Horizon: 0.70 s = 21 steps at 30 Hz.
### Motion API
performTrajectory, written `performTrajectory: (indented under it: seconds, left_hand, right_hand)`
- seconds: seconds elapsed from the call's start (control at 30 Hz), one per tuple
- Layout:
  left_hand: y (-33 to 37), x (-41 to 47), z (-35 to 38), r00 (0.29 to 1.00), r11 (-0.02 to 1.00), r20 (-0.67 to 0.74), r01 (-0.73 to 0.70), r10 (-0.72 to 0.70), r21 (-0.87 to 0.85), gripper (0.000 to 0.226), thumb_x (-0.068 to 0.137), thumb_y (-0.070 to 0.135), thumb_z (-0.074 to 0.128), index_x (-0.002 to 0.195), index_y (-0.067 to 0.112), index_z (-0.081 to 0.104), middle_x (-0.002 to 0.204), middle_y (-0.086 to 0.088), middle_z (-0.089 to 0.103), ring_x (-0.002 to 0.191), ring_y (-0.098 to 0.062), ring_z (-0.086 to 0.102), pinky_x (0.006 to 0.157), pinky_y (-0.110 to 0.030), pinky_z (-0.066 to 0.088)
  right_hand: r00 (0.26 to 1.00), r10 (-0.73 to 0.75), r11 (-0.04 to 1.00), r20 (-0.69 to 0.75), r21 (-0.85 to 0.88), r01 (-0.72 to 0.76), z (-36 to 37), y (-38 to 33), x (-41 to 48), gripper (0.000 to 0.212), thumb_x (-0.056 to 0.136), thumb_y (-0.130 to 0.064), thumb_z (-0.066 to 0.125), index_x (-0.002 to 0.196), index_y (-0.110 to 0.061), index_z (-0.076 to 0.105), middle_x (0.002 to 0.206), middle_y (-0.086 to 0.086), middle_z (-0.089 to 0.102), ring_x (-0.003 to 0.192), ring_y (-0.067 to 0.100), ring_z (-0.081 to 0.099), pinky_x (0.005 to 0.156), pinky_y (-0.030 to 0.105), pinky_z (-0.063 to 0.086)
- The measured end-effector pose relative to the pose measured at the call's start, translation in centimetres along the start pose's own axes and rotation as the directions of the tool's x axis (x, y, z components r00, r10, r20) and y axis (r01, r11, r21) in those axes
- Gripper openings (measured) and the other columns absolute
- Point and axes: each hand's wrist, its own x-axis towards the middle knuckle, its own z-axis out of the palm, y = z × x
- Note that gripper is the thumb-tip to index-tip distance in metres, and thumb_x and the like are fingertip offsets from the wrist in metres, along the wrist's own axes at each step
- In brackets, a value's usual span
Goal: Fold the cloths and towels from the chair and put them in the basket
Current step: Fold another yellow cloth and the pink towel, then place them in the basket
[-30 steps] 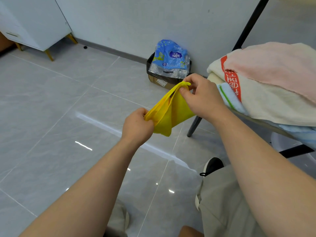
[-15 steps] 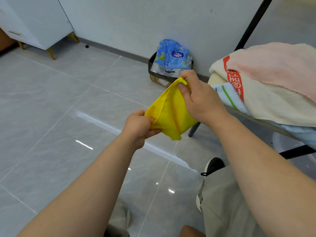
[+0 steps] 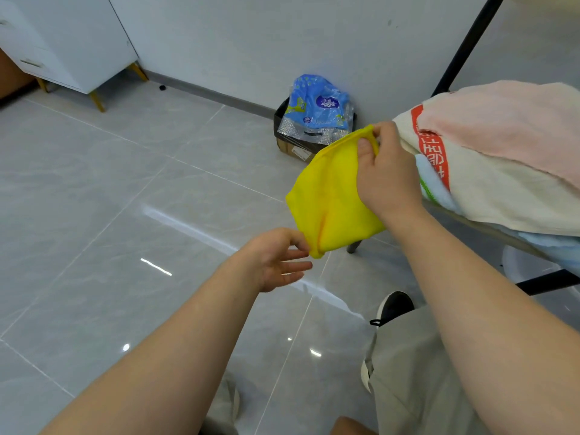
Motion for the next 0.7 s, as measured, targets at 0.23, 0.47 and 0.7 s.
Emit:
performTrajectory:
  seconds: [0.23, 0.47, 0.7]
  left_hand:
    - [-1.1, 0.8, 1.0, 0.970, 0.959, 0.004, -0.242, 0.244, 0.147, 0.046, 0.078, 0.017, 0.083, 0.116, 0.012, 0.060, 0.111, -0.009, 0.071, 0.097, -0.024, 0.072, 0.089, -0.040, 0.058]
    - [-1.8, 1.1, 1.6, 0.937, 0.905, 0.001, -0.337, 0.349, 0.262, 0.040, 0.081, 0.021, 0.081, 0.117, 0.012, 0.064, 0.105, -0.006, 0.072, 0.093, -0.021, 0.073, 0.086, -0.039, 0.059]
    - [-1.2, 0.9, 1.9, 0.894, 0.904, -0.133, -0.422, 0.428, 0.071, 0.032, 0.086, 0.011, 0.073, 0.115, 0.011, 0.061, 0.107, -0.010, 0.072, 0.088, -0.022, 0.074, 0.075, -0.034, 0.058]
  right_hand:
    - [0.954, 0.286, 0.955, -0.094, 0.110, -0.276, -0.4, 0.9, 1.2, 0.030, 0.106, -0.026, 0.040, 0.129, -0.007, 0.046, 0.122, 0.015, 0.061, 0.107, 0.029, 0.056, 0.073, 0.027, 0.030]
    - [0.882, 0.469, 0.858, -0.049, 0.263, -0.442, 0.3, 1.7, 1.9, 0.035, 0.105, -0.027, 0.042, 0.135, -0.010, 0.048, 0.130, 0.011, 0.057, 0.108, 0.023, 0.052, 0.088, 0.030, 0.040]
    - [0.851, 0.524, 0.812, -0.036, 0.324, -0.486, 0.3, 2.3, 2.4, 0.035, 0.103, -0.025, 0.042, 0.133, -0.010, 0.052, 0.128, 0.011, 0.059, 0.107, 0.024, 0.054, 0.096, 0.035, 0.046]
